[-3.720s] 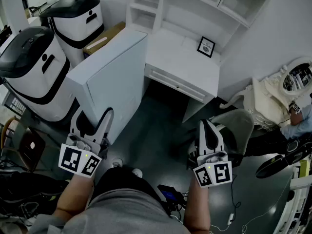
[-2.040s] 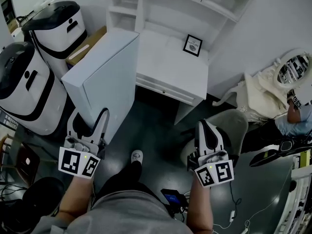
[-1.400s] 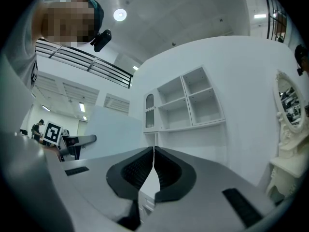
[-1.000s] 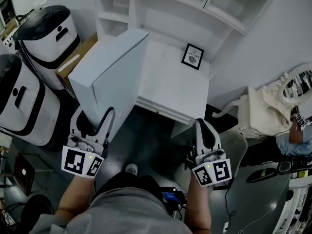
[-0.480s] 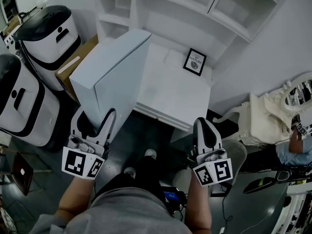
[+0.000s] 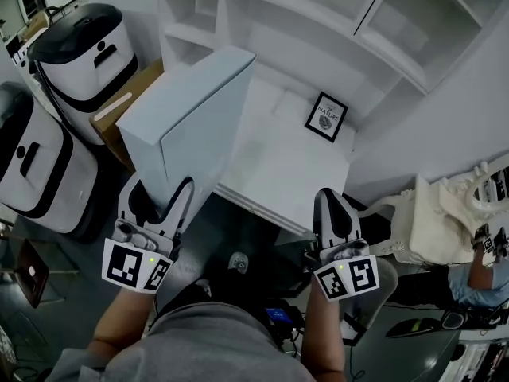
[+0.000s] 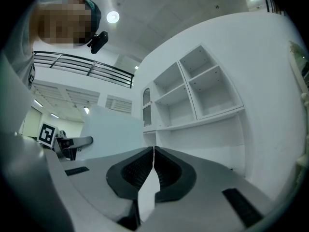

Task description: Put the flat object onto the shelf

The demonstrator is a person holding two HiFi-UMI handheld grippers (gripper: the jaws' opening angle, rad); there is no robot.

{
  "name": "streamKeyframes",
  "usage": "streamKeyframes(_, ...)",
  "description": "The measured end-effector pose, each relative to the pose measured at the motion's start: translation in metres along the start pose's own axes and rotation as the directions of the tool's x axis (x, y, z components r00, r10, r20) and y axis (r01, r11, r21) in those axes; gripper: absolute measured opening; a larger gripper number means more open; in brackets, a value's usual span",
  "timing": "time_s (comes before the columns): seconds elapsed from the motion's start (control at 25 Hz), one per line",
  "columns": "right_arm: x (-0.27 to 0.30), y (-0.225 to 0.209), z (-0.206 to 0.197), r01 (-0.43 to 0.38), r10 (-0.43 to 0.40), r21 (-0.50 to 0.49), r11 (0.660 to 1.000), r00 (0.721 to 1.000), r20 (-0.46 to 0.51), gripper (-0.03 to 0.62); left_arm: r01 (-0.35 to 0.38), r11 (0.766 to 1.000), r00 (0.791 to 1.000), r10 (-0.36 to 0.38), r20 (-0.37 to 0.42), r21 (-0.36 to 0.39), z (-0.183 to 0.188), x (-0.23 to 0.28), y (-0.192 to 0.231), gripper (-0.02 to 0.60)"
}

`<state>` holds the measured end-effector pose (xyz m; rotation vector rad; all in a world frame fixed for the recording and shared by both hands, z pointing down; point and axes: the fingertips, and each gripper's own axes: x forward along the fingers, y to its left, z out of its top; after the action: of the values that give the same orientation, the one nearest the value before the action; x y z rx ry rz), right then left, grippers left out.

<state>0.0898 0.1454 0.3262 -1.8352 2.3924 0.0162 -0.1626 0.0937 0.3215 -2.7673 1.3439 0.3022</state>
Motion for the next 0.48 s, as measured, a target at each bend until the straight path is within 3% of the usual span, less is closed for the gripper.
streamKeyframes(0.48, 0.057, -0.079, -0.004, -0.096, 0.096, 0.026, 0.995, 0.995, -0.007, 0.029, -0.079, 0.997, 0.997, 0.079, -0.003, 0.025, -0.015, 0.076, -0.021, 0.270)
